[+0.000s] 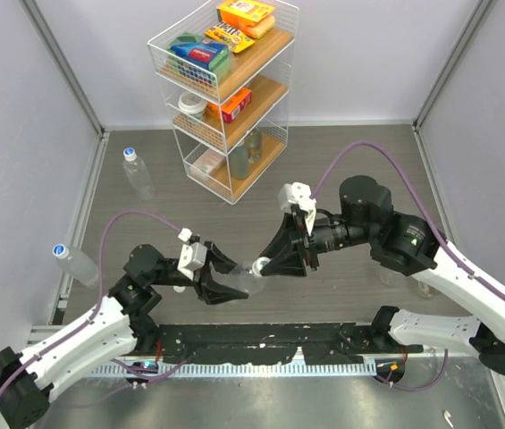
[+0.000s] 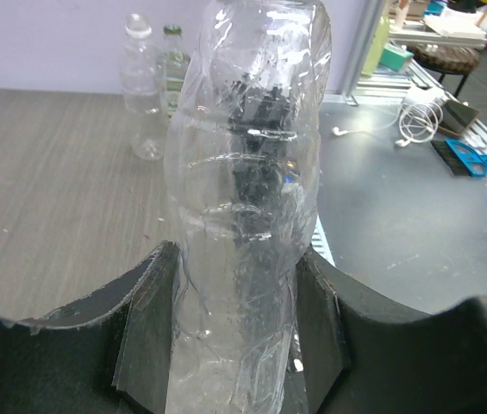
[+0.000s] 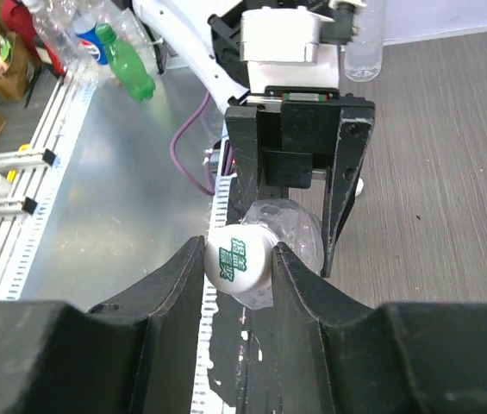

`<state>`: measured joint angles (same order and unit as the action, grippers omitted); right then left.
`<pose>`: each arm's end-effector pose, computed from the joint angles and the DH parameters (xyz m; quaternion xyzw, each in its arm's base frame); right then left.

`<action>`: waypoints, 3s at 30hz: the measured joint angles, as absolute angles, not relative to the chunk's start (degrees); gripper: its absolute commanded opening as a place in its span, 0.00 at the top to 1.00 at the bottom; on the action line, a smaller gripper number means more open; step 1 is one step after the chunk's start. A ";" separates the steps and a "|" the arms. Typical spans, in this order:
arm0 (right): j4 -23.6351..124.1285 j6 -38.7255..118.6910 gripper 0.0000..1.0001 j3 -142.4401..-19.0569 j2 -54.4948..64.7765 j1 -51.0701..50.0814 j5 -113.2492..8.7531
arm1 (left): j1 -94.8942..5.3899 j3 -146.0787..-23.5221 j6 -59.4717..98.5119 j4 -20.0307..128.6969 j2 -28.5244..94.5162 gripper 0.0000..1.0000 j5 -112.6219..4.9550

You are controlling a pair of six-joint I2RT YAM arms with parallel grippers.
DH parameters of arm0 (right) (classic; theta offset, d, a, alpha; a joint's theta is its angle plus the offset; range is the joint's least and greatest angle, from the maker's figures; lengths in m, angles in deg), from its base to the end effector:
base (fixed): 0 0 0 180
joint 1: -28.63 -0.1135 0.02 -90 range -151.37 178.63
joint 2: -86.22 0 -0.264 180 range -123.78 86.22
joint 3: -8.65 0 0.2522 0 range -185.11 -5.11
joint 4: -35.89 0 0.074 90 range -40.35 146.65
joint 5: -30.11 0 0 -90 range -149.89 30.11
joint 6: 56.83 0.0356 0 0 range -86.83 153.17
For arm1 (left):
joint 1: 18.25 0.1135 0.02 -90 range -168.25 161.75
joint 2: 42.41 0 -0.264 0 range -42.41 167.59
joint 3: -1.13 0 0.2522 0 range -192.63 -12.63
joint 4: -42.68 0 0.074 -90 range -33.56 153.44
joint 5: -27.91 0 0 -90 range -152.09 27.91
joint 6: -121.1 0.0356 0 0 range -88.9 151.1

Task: Screw on the bottle caps
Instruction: Adjust the bottle cap at the center of the board.

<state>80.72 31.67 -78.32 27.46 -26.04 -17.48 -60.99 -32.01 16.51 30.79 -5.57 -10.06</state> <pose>0.0969 0.1782 0.4298 -0.5426 0.5578 0.5087 0.3683 0.0950 -0.1260 0.2692 0.4647 0.4902 -0.5778 0.4582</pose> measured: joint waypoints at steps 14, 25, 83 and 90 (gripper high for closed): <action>75.43 47.82 0.99 -75.46 29.73 -26.65 -27.18 | -60.97 -27.68 15.81 27.38 -12.15 0.90 -18.46; 68.59 71.56 0.99 -69.71 33.56 -26.57 -48.25 | -61.04 -28.01 11.44 20.25 -2.79 0.95 -25.76; 42.14 82.40 0.99 -30.02 16.31 -18.52 -62.13 | -60.86 -15.09 6.52 31.77 -36.21 0.88 -48.69; 38.95 83.06 0.88 -27.38 13.10 -16.80 -58.65 | -60.86 -15.07 7.24 27.09 -28.54 0.88 -46.72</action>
<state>38.95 83.06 -27.38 13.10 -16.80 -58.65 -60.86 -15.07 7.24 27.09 -28.54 -46.72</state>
